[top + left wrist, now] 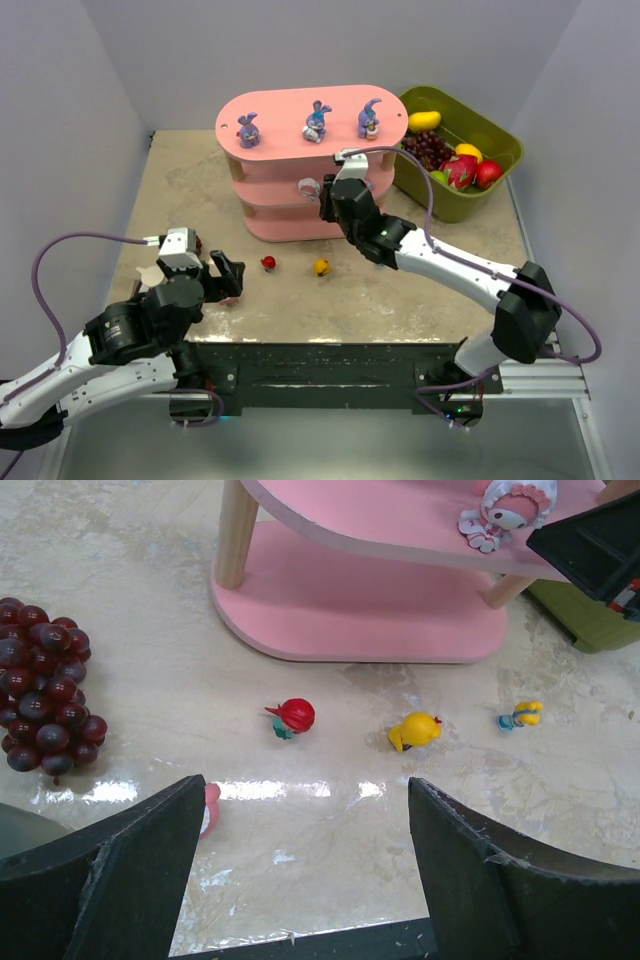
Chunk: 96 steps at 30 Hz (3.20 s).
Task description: Place and organize the plastic toys onto the shelf
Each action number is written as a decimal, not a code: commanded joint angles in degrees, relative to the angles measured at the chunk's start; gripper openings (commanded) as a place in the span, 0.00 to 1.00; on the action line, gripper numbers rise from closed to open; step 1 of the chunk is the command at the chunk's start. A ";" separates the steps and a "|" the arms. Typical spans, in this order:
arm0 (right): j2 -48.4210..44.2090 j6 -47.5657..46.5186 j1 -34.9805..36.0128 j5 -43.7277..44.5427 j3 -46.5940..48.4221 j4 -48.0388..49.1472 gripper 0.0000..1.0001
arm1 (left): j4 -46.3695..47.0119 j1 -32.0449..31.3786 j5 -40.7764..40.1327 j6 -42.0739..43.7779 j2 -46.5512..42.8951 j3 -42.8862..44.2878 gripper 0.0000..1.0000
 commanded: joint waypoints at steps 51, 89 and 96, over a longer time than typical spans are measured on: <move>38.80 14.80 31.16 -4.04 21.32 8.95 0.00 | -2.38 -0.07 -5.29 0.30 -2.33 5.56 0.86; 36.08 15.26 24.66 3.28 8.84 12.09 0.00 | -2.38 -0.07 -4.32 -0.49 -3.03 4.24 0.86; 36.52 9.79 23.25 1.69 8.23 16.51 0.00 | -2.29 -0.07 -4.59 -0.49 -2.68 4.24 0.86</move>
